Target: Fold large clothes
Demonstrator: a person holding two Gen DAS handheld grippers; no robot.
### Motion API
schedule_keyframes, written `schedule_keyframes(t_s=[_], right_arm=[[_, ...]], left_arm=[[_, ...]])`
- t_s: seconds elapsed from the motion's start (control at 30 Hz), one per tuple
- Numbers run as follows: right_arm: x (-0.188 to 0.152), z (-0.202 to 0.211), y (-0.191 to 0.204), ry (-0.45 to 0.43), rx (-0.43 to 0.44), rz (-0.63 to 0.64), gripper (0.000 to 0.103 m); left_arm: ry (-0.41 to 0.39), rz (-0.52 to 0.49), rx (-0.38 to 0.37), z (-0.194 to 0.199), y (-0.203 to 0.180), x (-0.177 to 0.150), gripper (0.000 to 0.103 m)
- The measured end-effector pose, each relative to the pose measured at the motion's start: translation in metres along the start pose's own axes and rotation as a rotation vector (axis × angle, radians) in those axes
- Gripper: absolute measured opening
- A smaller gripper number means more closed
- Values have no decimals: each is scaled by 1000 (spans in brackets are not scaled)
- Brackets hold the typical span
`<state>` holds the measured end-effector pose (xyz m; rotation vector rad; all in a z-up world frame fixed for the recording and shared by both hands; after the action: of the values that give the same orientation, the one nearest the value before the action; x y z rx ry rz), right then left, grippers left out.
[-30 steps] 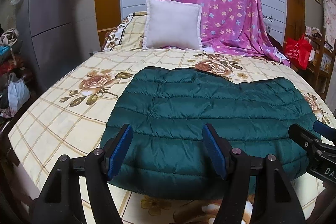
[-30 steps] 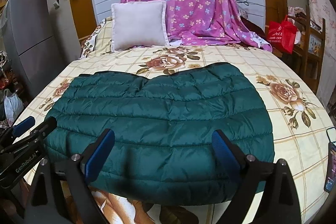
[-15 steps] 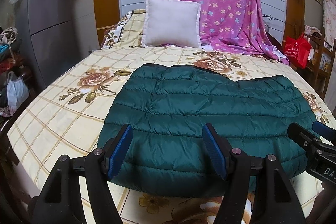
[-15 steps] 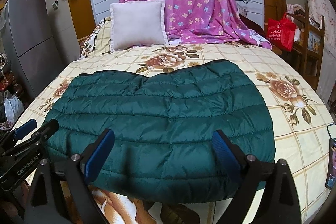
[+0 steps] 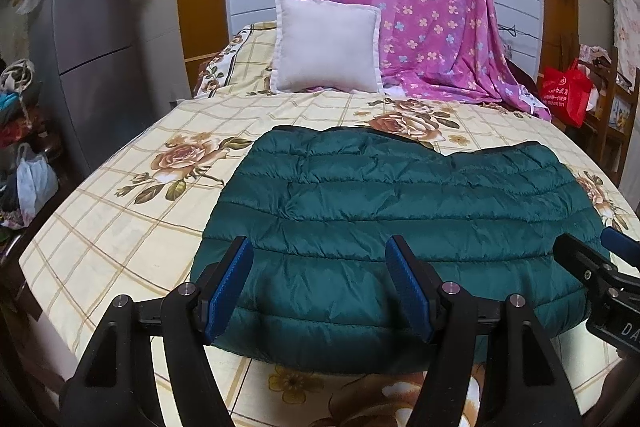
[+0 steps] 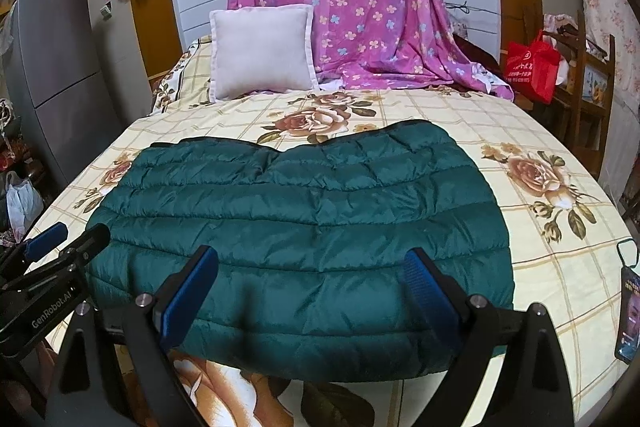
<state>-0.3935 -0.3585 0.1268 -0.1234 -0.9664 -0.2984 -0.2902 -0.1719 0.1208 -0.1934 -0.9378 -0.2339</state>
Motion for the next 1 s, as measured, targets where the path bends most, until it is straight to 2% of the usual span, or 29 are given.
schedule_keyframes(t_s=[1.0], right_arm=[[-4,-1,-9,14,2,-12,96]], left_arm=[[-6,-7,3,1,-1,-2,50]])
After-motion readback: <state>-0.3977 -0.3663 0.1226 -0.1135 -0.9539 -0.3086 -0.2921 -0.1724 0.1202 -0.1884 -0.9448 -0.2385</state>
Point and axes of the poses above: each gripper's, at about its wrist camera, not at the fingertips, and z roughly against the way its jaws point, y to its left, x to its top, the point moved 2 cm from there along -z, roughly the way its jaws point, and after that the axes turned 7 degrees about z, right-handed, at the moved point
